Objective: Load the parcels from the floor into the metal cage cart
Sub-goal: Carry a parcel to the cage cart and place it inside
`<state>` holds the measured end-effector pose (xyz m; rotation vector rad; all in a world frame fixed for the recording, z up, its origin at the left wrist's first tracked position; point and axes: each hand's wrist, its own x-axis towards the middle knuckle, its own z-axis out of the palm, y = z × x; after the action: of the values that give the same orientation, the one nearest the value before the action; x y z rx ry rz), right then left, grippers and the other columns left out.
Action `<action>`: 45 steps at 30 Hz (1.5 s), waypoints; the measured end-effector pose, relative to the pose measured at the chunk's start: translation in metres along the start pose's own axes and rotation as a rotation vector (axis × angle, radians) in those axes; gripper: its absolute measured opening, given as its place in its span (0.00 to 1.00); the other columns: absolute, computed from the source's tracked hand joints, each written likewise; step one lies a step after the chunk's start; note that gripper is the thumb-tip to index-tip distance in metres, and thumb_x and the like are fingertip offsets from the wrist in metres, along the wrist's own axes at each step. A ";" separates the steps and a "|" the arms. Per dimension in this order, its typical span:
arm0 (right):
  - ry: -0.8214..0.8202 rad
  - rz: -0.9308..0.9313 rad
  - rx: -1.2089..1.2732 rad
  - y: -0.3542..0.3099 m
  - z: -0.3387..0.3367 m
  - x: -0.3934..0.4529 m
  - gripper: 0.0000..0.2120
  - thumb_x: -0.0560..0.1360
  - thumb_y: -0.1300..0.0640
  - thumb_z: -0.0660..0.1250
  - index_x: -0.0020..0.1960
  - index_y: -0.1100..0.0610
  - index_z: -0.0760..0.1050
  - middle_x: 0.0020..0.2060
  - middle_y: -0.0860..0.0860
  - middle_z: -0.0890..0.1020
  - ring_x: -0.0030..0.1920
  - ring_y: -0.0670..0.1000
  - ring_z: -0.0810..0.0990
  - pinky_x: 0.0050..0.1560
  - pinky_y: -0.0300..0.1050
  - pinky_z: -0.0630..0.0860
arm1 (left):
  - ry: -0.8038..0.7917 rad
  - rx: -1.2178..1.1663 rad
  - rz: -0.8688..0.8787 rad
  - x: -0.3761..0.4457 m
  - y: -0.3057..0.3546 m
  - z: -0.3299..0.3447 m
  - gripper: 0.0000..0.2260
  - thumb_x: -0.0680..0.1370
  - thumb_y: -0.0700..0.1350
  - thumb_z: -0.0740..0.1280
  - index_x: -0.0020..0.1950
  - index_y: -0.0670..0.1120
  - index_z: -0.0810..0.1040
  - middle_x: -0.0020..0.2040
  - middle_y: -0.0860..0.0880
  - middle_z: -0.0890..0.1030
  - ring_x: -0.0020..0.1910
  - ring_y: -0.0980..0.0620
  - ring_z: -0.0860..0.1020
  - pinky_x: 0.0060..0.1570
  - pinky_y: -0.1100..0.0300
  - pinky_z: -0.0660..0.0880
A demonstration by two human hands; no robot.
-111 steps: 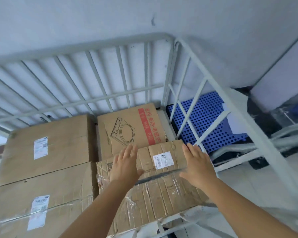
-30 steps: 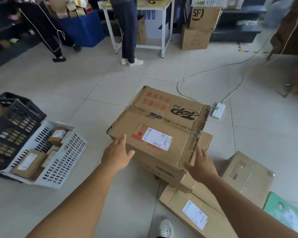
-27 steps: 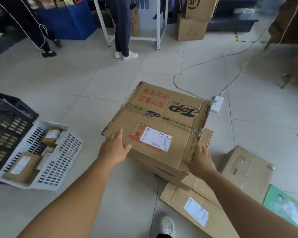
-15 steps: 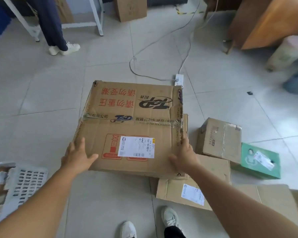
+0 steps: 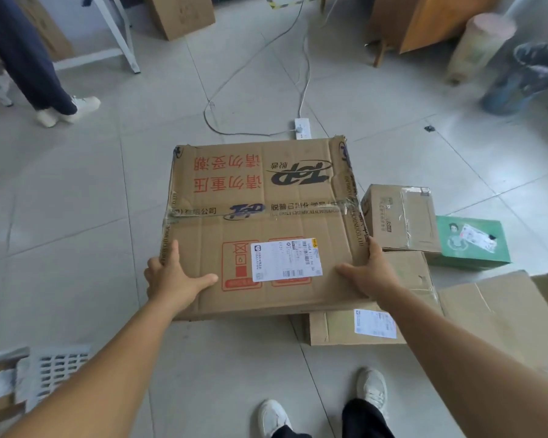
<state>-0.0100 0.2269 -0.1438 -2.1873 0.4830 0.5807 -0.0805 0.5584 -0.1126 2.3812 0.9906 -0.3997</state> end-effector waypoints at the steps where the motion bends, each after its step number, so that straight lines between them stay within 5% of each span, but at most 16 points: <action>1: 0.015 0.013 0.021 0.006 -0.008 -0.002 0.45 0.68 0.51 0.77 0.77 0.50 0.55 0.68 0.51 0.72 0.64 0.55 0.74 0.64 0.58 0.73 | 0.002 -0.010 0.022 -0.004 0.008 0.003 0.51 0.66 0.59 0.77 0.79 0.55 0.48 0.71 0.43 0.58 0.71 0.42 0.58 0.68 0.44 0.63; 5: 0.098 0.054 0.095 0.033 -0.055 -0.006 0.41 0.67 0.52 0.78 0.75 0.51 0.60 0.64 0.50 0.74 0.61 0.55 0.75 0.63 0.56 0.74 | -0.010 -0.046 0.144 -0.023 0.057 0.021 0.50 0.67 0.56 0.77 0.79 0.54 0.49 0.73 0.44 0.56 0.72 0.43 0.59 0.69 0.45 0.62; 13: 0.248 0.187 0.292 0.138 -0.185 0.000 0.46 0.69 0.55 0.77 0.79 0.52 0.54 0.70 0.53 0.68 0.66 0.56 0.71 0.68 0.58 0.69 | -0.121 -0.052 0.387 -0.070 0.191 0.112 0.49 0.67 0.54 0.77 0.79 0.54 0.50 0.73 0.47 0.55 0.71 0.41 0.61 0.71 0.45 0.62; 22: 0.331 0.331 0.265 0.265 -0.287 0.013 0.40 0.72 0.55 0.75 0.77 0.54 0.57 0.65 0.52 0.72 0.60 0.55 0.73 0.58 0.47 0.68 | -0.246 0.041 0.503 -0.126 0.297 0.243 0.48 0.67 0.55 0.77 0.79 0.52 0.51 0.72 0.46 0.55 0.72 0.41 0.60 0.72 0.46 0.61; 36: 0.261 0.449 0.197 0.384 -0.289 0.106 0.41 0.70 0.53 0.77 0.75 0.56 0.59 0.68 0.56 0.71 0.62 0.57 0.72 0.66 0.54 0.69 | -0.343 0.267 0.445 -0.114 0.333 0.377 0.48 0.68 0.56 0.75 0.79 0.52 0.48 0.73 0.44 0.55 0.73 0.43 0.54 0.71 0.47 0.60; 42: 0.161 0.475 0.119 0.401 -0.245 0.131 0.54 0.66 0.55 0.80 0.79 0.59 0.47 0.75 0.57 0.61 0.74 0.58 0.61 0.74 0.55 0.60 | -0.352 0.360 0.397 -0.091 0.305 0.410 0.49 0.69 0.53 0.76 0.79 0.53 0.47 0.75 0.45 0.52 0.74 0.41 0.55 0.72 0.45 0.59; 45: 0.071 0.497 -0.082 0.398 -0.227 0.126 0.58 0.68 0.46 0.77 0.80 0.59 0.39 0.79 0.55 0.47 0.79 0.55 0.49 0.76 0.56 0.54 | -0.352 0.402 0.384 -0.088 0.296 0.413 0.49 0.70 0.51 0.76 0.79 0.53 0.45 0.77 0.46 0.49 0.75 0.41 0.54 0.73 0.45 0.59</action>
<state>-0.0558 -0.2097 -0.3256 -2.1736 1.0730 0.7968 0.0451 0.0971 -0.3062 2.6437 0.3025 -0.8960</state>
